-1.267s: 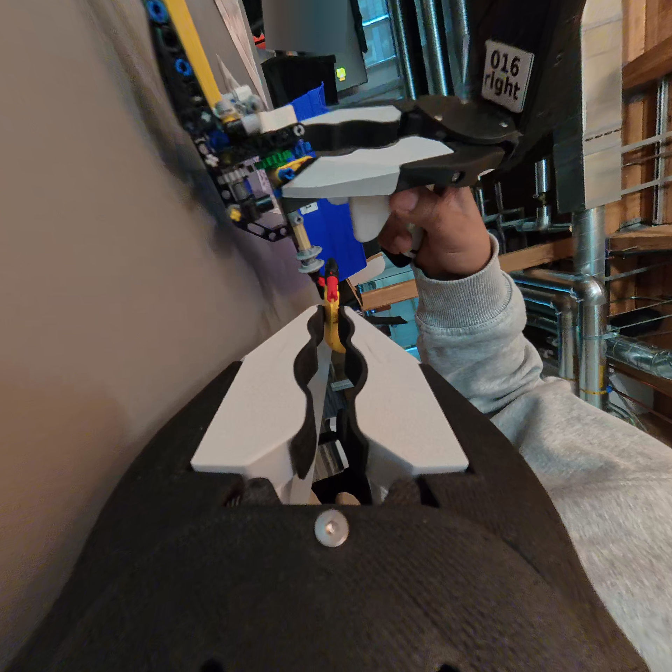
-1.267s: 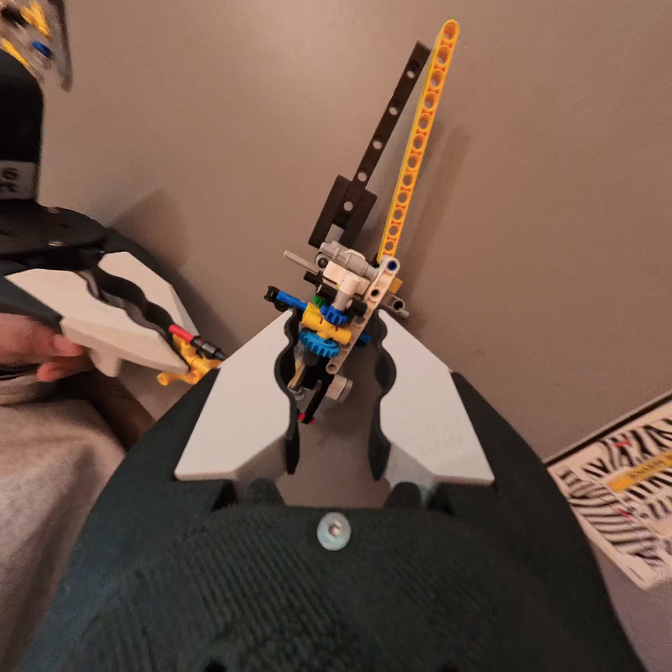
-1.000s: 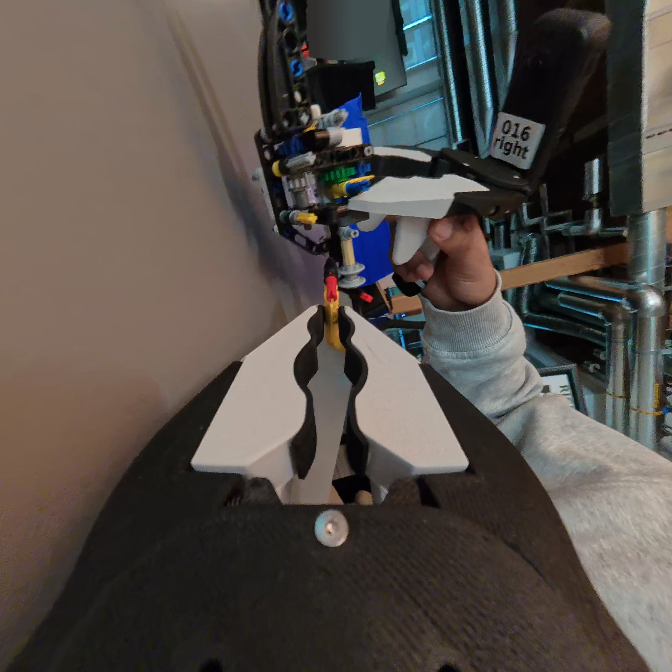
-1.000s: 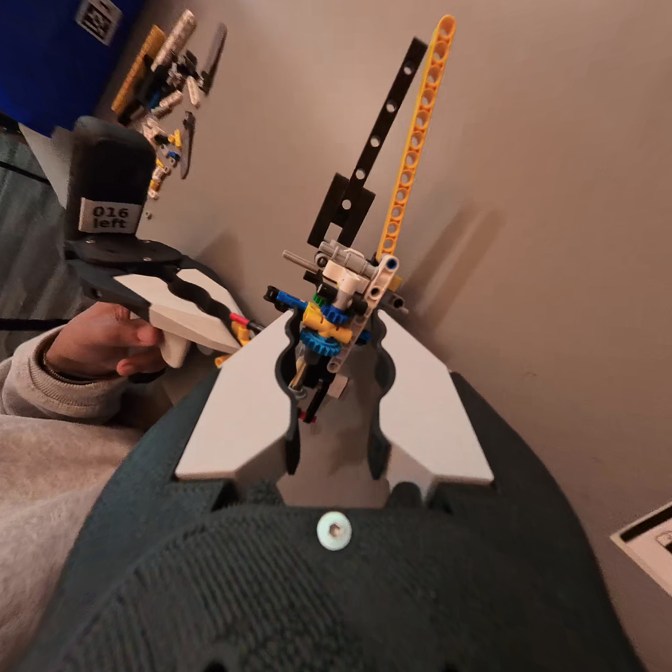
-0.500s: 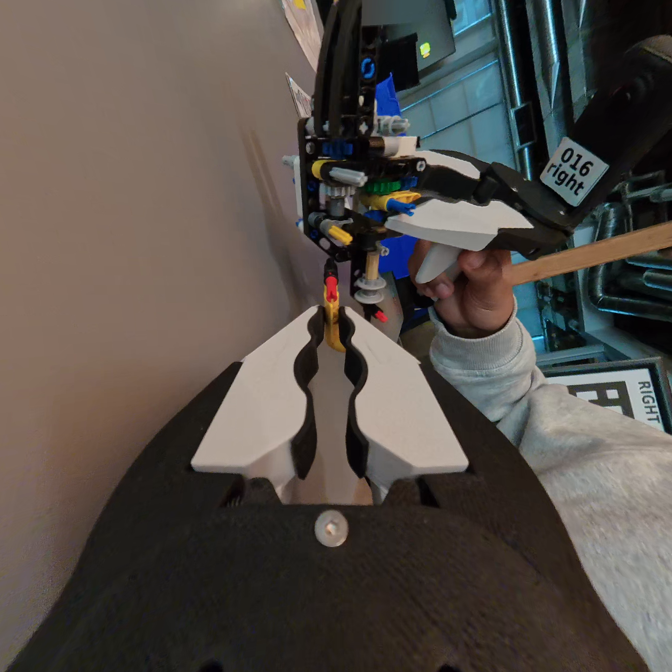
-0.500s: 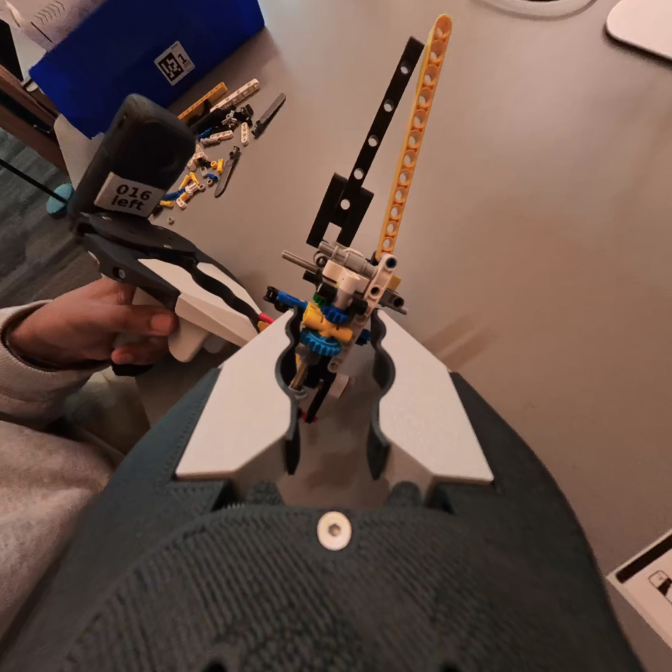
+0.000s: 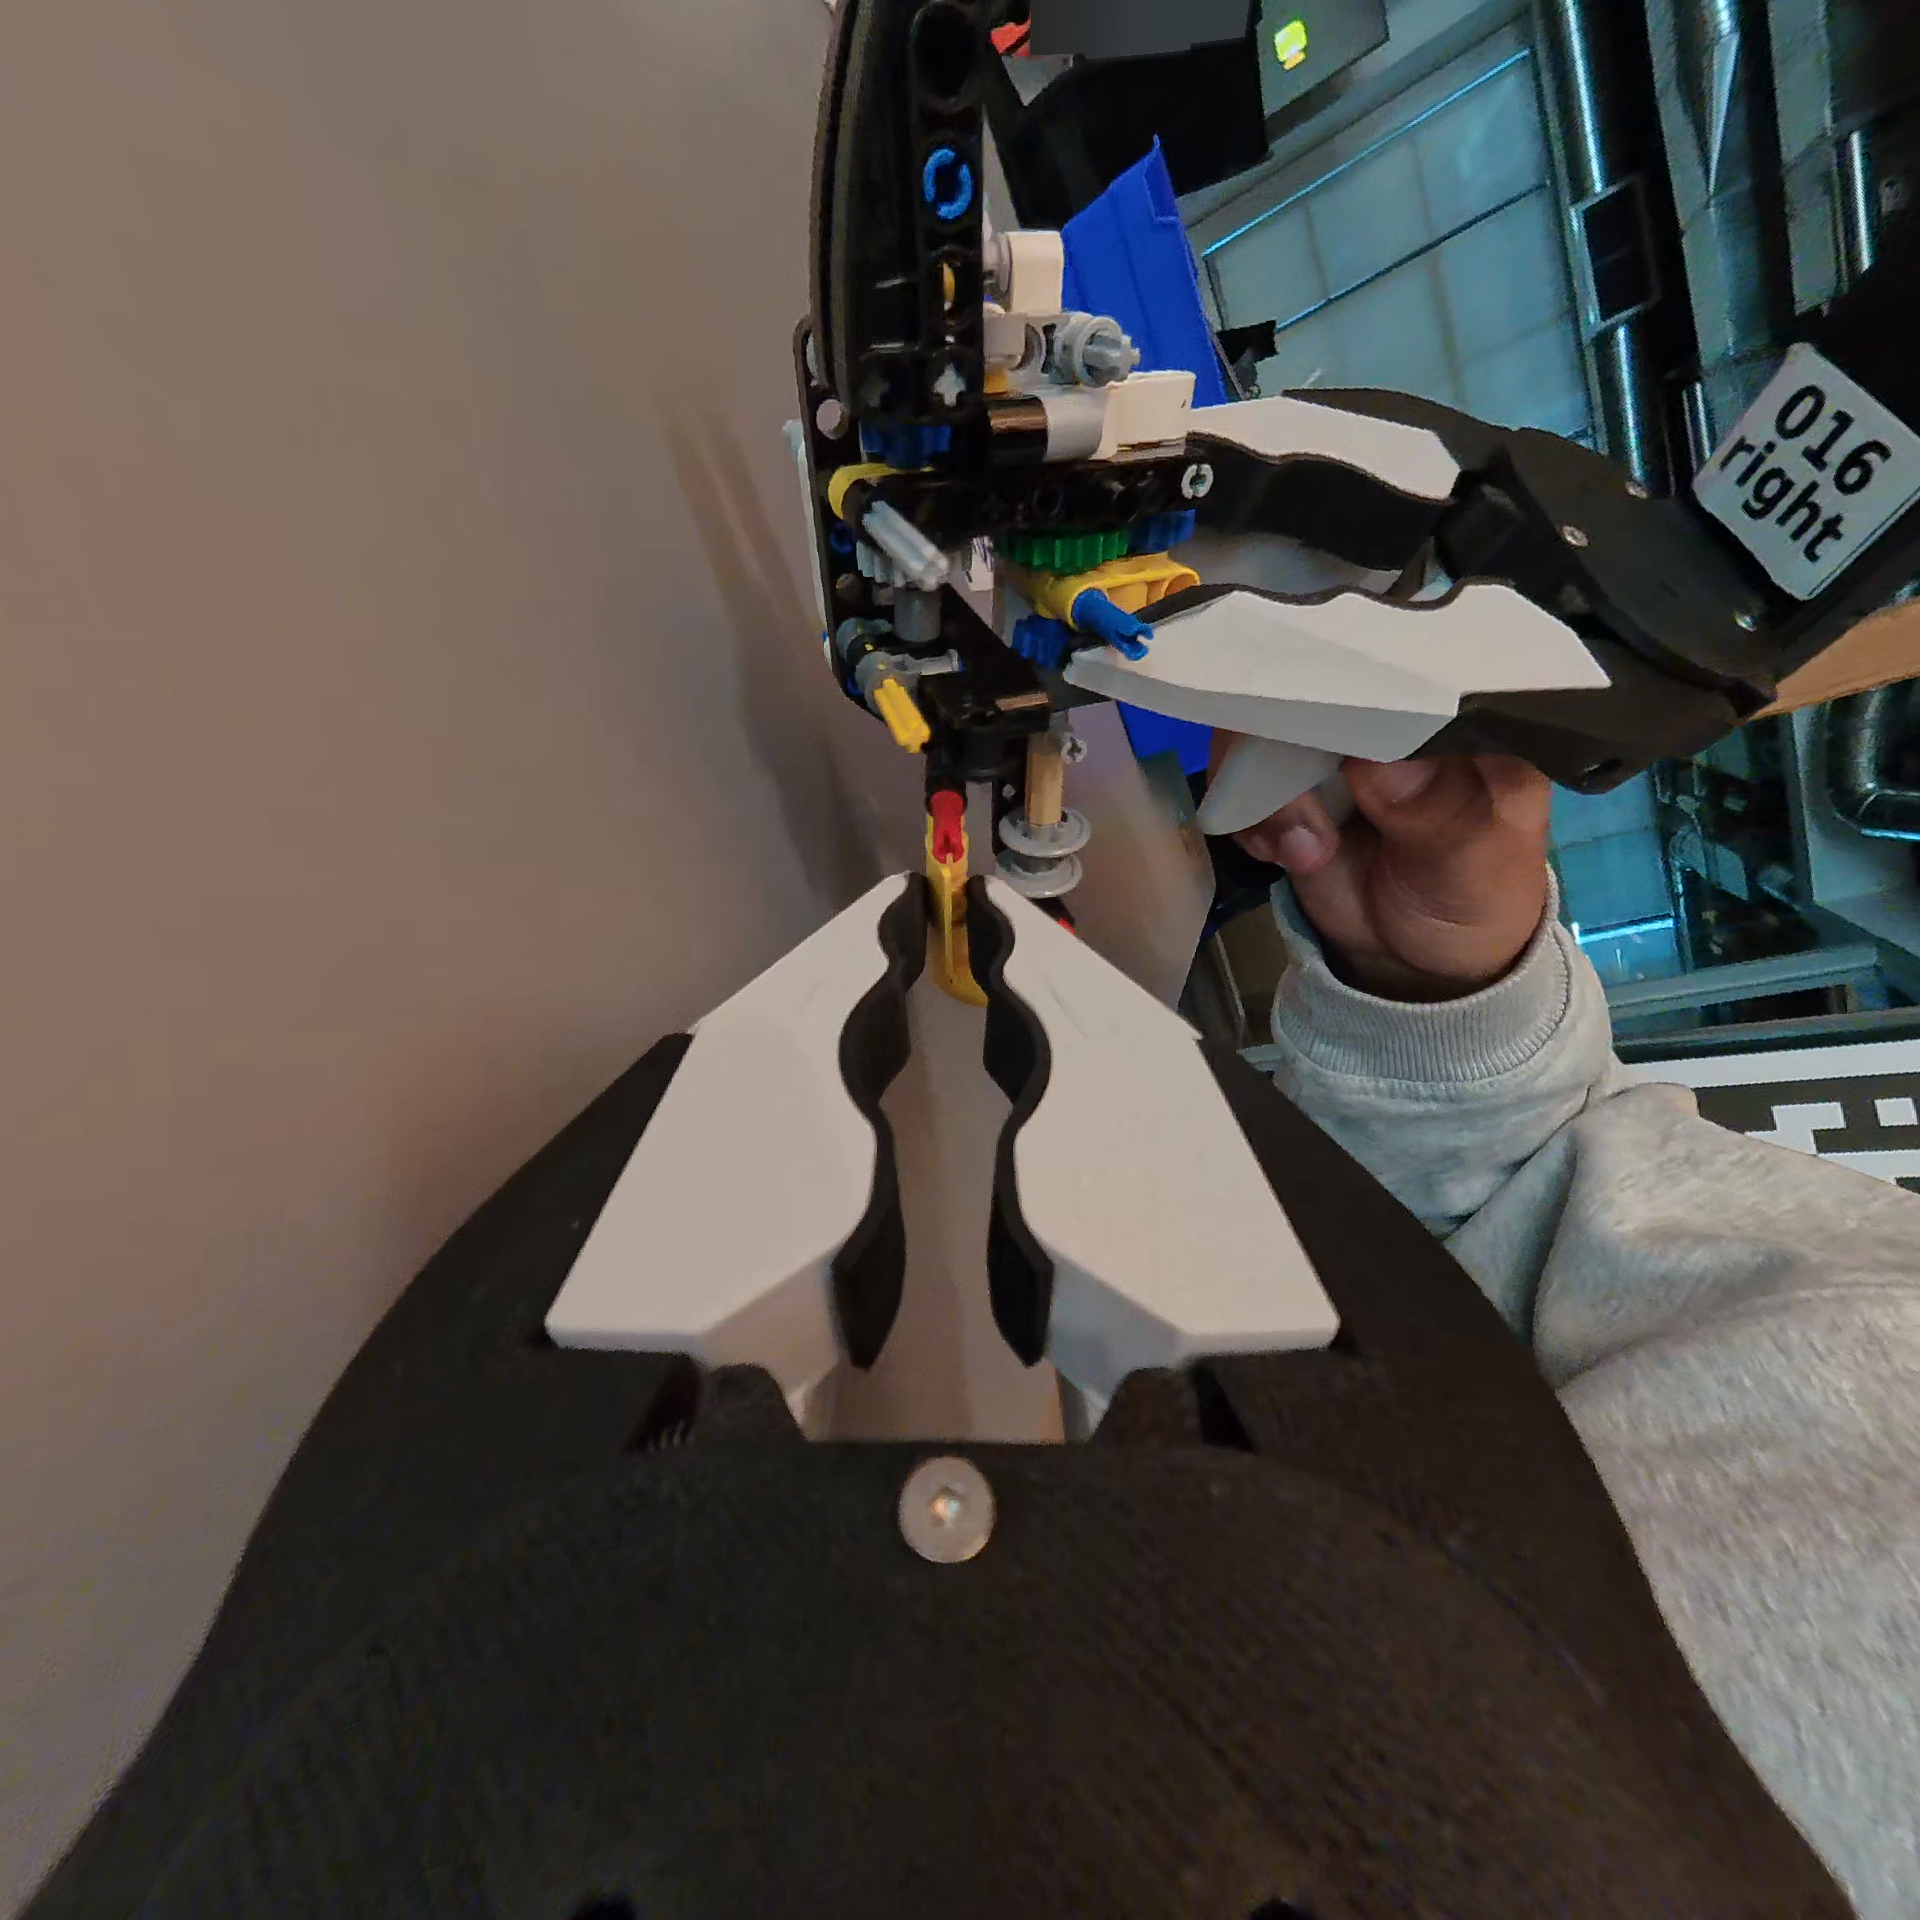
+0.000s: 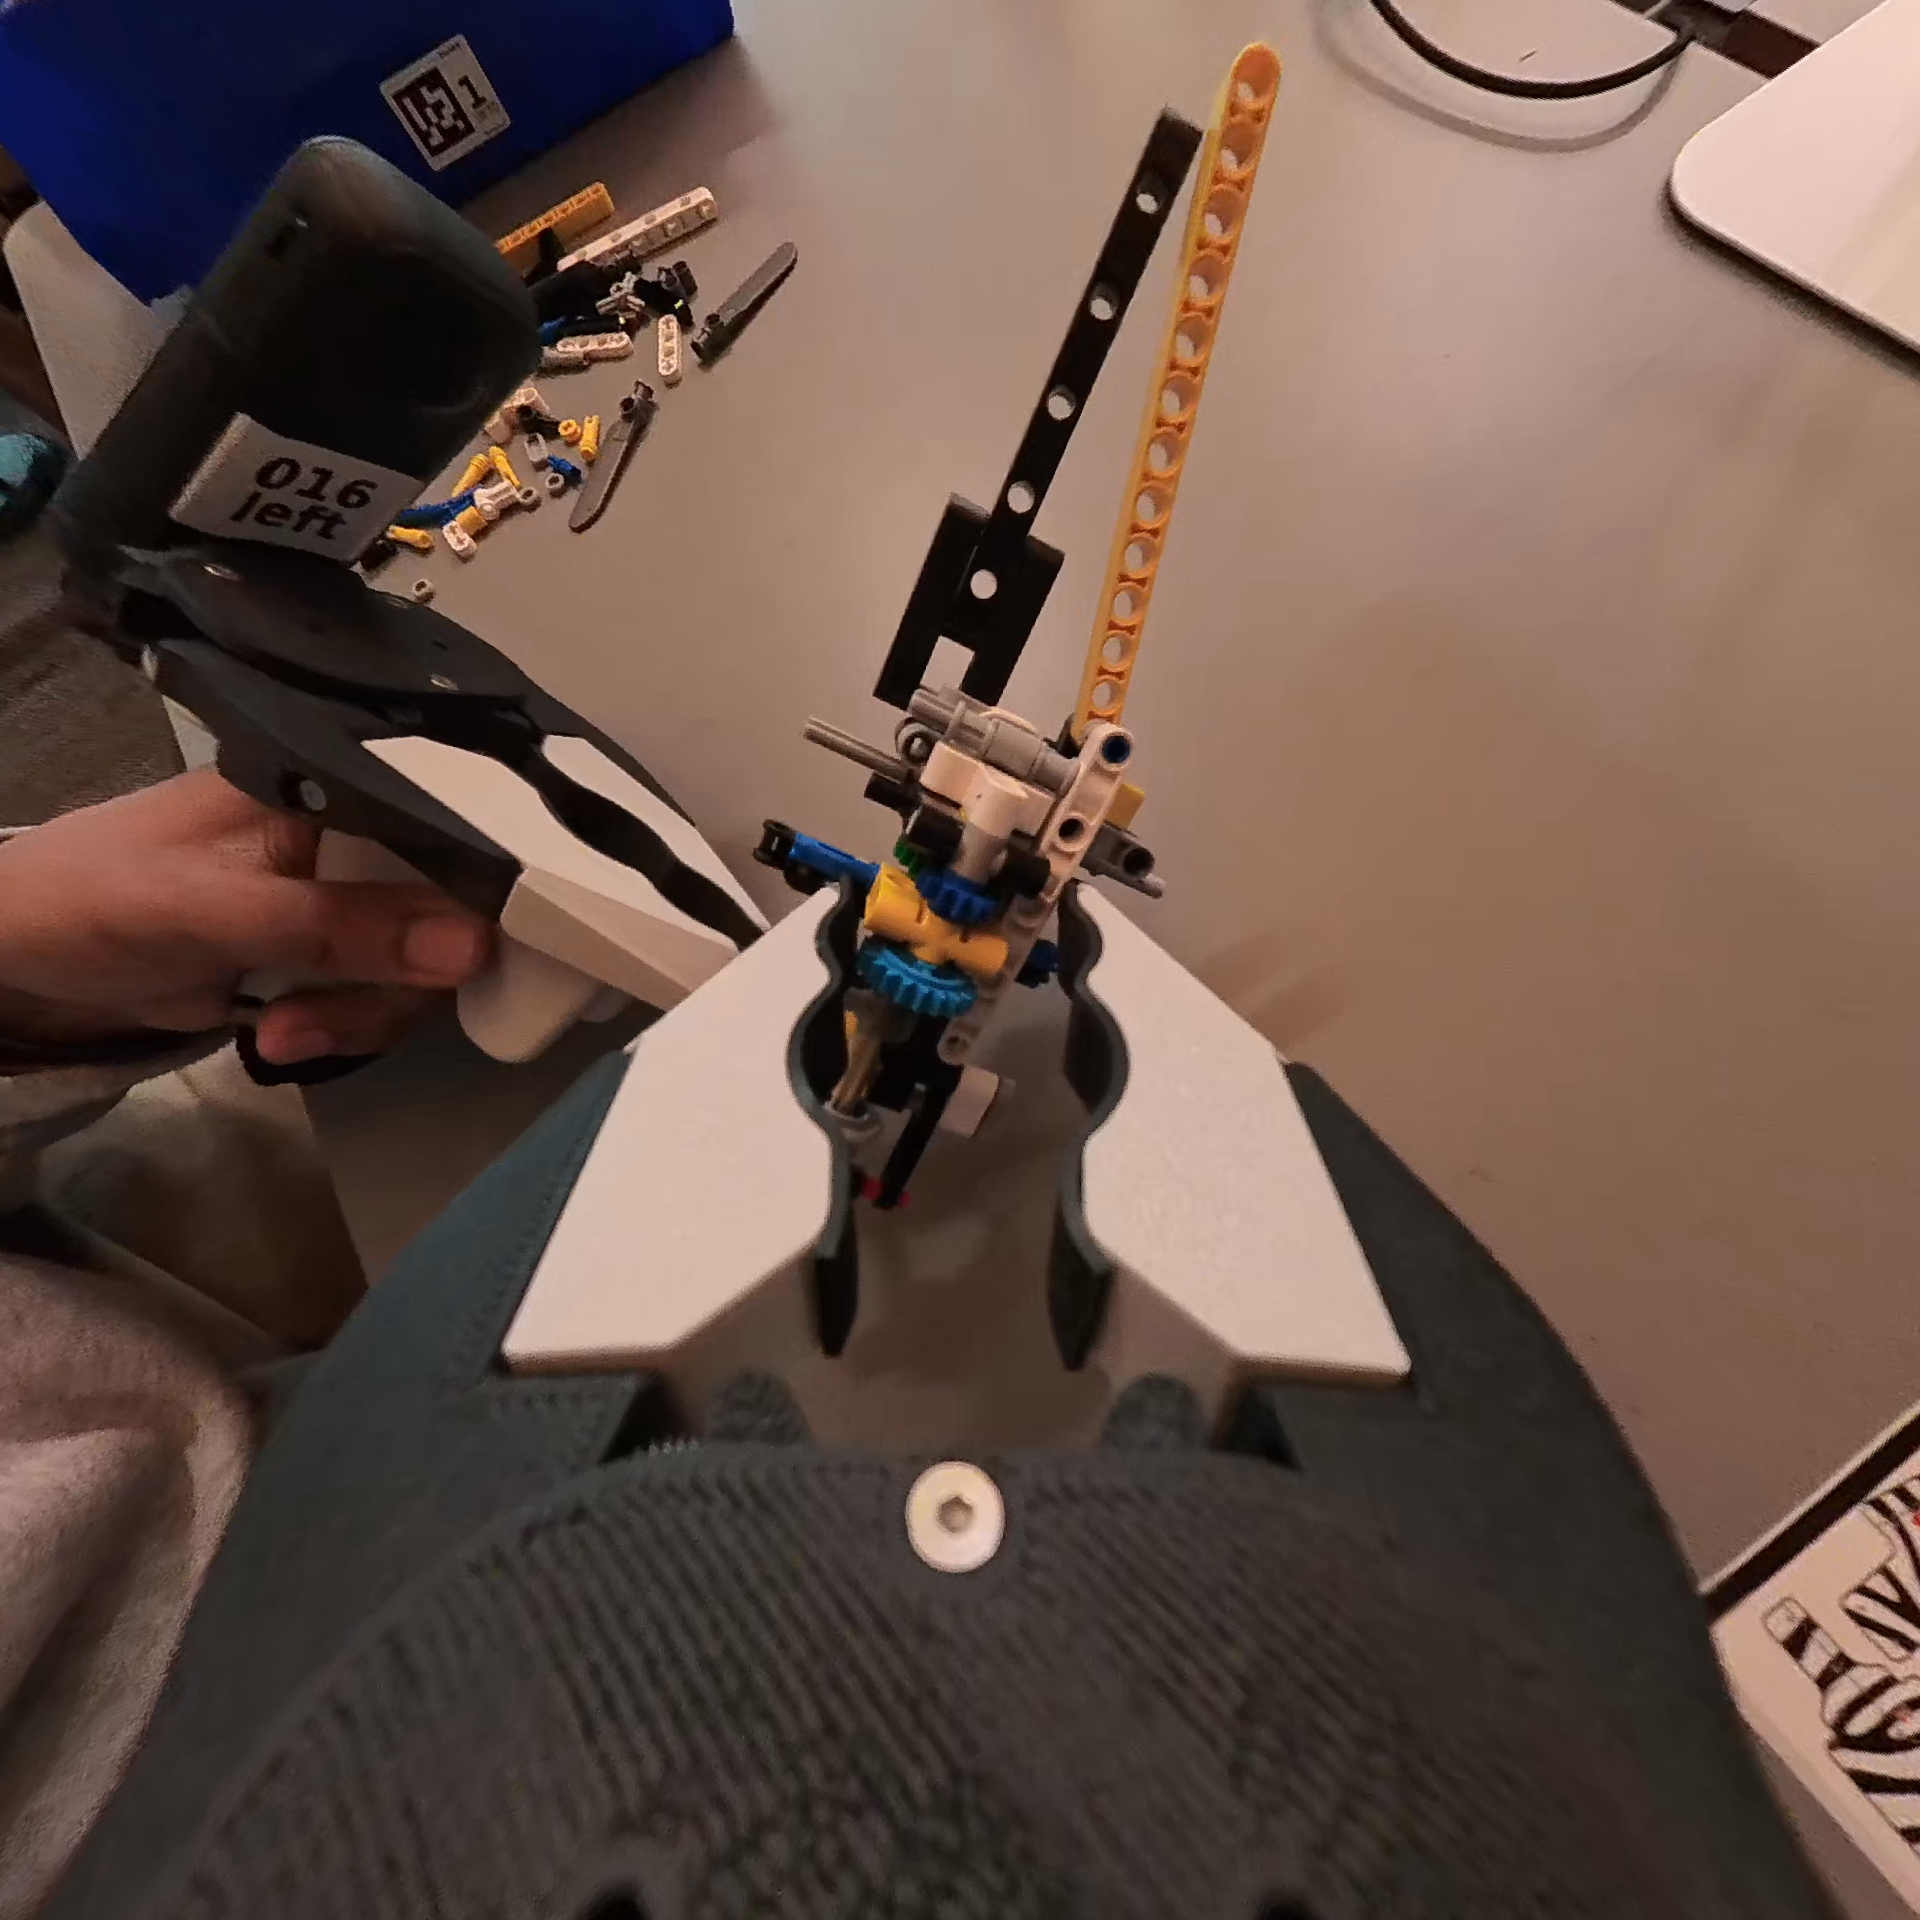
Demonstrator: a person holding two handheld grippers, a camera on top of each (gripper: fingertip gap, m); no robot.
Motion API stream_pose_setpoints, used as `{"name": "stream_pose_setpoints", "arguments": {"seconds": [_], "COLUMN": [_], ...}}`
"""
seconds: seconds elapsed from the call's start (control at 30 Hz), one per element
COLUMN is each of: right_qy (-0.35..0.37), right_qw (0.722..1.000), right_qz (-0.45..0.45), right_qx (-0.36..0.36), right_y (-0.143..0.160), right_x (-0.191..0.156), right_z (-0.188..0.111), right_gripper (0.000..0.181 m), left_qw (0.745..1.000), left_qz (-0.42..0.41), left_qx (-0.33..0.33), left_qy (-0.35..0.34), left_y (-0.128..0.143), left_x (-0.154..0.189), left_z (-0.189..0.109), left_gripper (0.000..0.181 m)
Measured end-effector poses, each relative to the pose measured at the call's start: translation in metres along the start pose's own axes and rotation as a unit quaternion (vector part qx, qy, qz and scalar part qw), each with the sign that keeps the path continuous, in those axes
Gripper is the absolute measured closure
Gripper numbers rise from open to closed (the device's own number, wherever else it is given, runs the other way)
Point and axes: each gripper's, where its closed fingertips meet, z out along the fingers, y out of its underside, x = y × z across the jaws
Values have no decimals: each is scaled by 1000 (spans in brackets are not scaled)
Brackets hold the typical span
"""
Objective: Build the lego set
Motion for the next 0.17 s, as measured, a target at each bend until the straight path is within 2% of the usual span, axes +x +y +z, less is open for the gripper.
{"name": "stream_pose_setpoints", "arguments": {"seconds": [0.17], "right_qy": [11], "right_qw": [1000], "right_qz": [-6], "right_qx": [3], "right_y": [-1], "right_x": [0], "right_z": [-1], "right_gripper": [144], "left_qw": [1000], "left_qz": [8], "left_qx": [-2], "left_qy": [-8], "left_y": [0], "left_x": [1], "left_z": [1], "left_gripper": [176]}}
